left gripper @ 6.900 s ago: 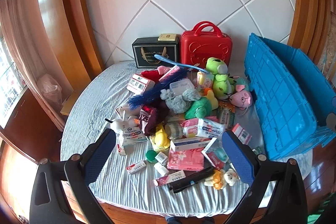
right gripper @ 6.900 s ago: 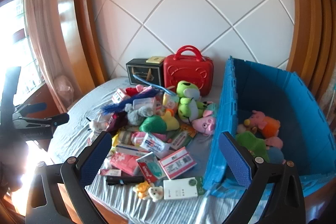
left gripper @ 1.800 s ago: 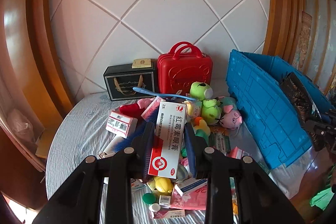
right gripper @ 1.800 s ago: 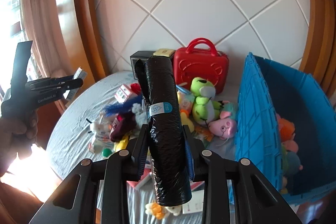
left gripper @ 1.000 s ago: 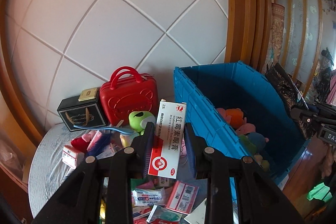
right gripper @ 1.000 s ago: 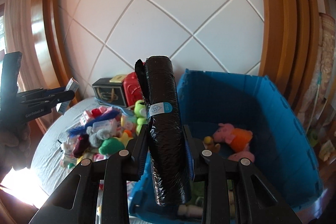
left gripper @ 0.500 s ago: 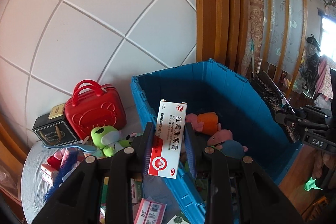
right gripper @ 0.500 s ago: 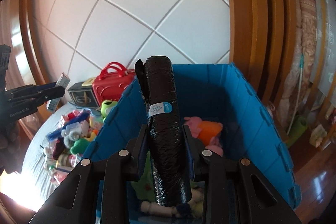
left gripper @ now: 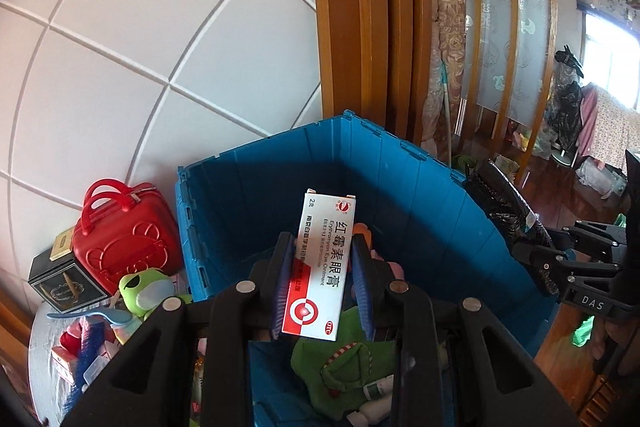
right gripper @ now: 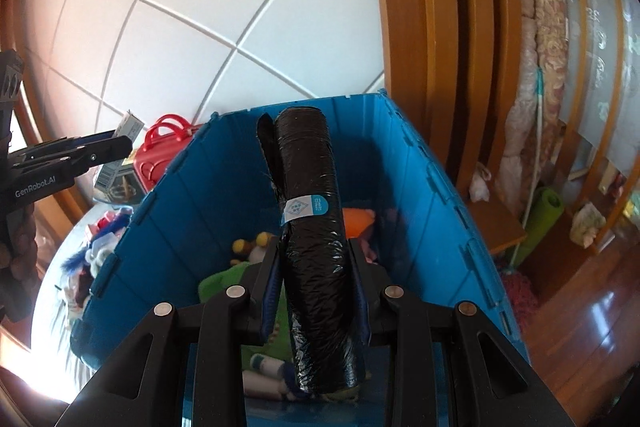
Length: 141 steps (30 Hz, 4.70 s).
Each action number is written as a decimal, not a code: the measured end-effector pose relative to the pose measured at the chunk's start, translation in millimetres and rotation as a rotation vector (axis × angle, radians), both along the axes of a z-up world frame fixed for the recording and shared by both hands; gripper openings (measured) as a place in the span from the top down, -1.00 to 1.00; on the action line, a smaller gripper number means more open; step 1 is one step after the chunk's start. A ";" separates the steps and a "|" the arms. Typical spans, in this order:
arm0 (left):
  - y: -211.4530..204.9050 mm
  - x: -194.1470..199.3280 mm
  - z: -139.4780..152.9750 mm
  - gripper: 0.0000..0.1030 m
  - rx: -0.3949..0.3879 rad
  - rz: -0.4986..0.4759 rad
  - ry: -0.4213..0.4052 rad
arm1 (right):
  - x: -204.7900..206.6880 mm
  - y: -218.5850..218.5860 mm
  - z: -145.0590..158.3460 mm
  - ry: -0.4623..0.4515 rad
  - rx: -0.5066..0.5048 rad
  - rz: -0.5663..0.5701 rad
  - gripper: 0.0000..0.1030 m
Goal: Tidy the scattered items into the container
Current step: 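Open both tools to drop the box and black bag into the crate, then withdraw both open tools from the crate back over the pile, then grasp green round lid with left tool while right tool grasps white barcode box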
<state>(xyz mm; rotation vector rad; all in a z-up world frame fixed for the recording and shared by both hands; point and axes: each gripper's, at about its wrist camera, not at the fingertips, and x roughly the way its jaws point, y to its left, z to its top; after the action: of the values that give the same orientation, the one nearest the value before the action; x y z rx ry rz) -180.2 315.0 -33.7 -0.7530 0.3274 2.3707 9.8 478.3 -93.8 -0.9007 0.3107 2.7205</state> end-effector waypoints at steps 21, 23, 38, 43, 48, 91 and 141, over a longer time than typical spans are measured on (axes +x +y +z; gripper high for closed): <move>-30.2 -12.2 -6.5 -0.94 0.029 0.119 -0.027 | -20.0 1.0 9.7 0.052 0.043 0.002 -0.99; -44.7 -10.5 -12.0 -0.94 0.029 0.140 -0.054 | -24.5 -6.9 8.9 0.047 0.041 0.028 -0.99; -226.0 29.1 -52.3 -0.94 0.046 0.400 -0.115 | -71.3 -144.5 18.5 0.060 0.104 0.281 -1.00; -296.7 34.1 -71.6 -0.94 0.034 0.455 -0.164 | -83.9 -205.5 15.1 0.029 0.107 0.328 -1.00; -361.9 39.0 -94.9 -0.94 0.007 0.492 -0.203 | -96.6 -266.5 10.6 0.005 0.110 0.385 -1.00; -536.0 -2.4 -382.8 0.22 -0.178 0.398 -0.647 | -150.9 -546.3 -231.2 -0.364 0.094 0.707 -1.00; -615.3 47.9 -350.2 0.22 -0.094 0.551 -0.579 | -205.2 -629.5 -288.6 -0.373 0.106 0.931 0.41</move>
<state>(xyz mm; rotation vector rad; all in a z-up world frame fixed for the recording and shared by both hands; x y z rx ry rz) -132.3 -300.3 -383.8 -1.6963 -0.0274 2.4818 -195.3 -151.2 -382.4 -1.8364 -0.4404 3.1667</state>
